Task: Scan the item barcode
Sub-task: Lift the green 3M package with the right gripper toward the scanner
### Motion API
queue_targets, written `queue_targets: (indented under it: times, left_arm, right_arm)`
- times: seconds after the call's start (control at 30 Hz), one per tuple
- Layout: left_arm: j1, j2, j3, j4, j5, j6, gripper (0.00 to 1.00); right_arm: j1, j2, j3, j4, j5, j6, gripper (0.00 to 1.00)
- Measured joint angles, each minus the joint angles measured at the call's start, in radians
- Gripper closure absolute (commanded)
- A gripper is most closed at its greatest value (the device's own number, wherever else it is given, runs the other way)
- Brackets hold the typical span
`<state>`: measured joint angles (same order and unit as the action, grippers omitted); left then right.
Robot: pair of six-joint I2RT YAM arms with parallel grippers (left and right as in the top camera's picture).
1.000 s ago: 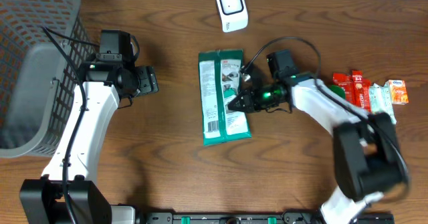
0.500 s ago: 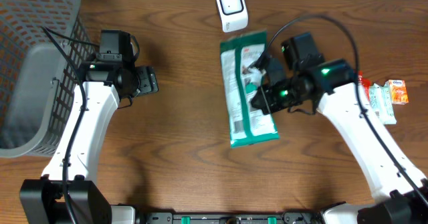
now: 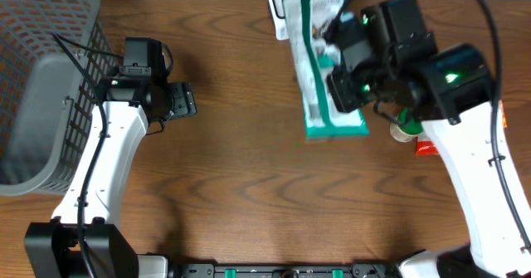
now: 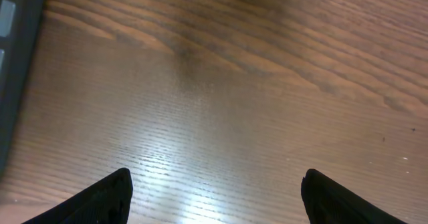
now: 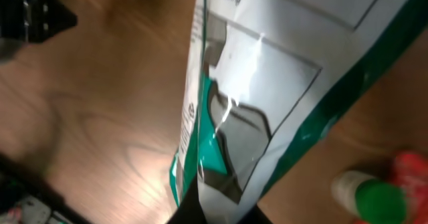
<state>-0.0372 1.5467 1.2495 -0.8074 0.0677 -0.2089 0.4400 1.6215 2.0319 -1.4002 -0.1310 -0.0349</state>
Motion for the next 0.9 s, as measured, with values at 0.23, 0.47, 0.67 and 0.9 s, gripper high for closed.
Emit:
queue_targets:
  times: [0.23,0.47,0.67,0.9]
  left_arm:
    - [0.000,0.000,0.000,0.000,0.000,0.000,0.18]
    - [0.000,0.000,0.000,0.000,0.000,0.000,0.18]
    - [0.000,0.000,0.000,0.000,0.000,0.000,0.18]
    - [0.000,0.000,0.000,0.000,0.000,0.000,0.18]
  right_arm:
    - [0.037,0.231,0.365,-0.139,0.092,-0.088,0.99]
    - [0.117,0.396,0.397,-0.005,0.283,-0.224,0.99]
    - [0.172,0.494,0.397,0.210,0.497,-0.408,0.99]
    - [0.177,0.576,0.400,0.430,0.647,-0.613,0.99]
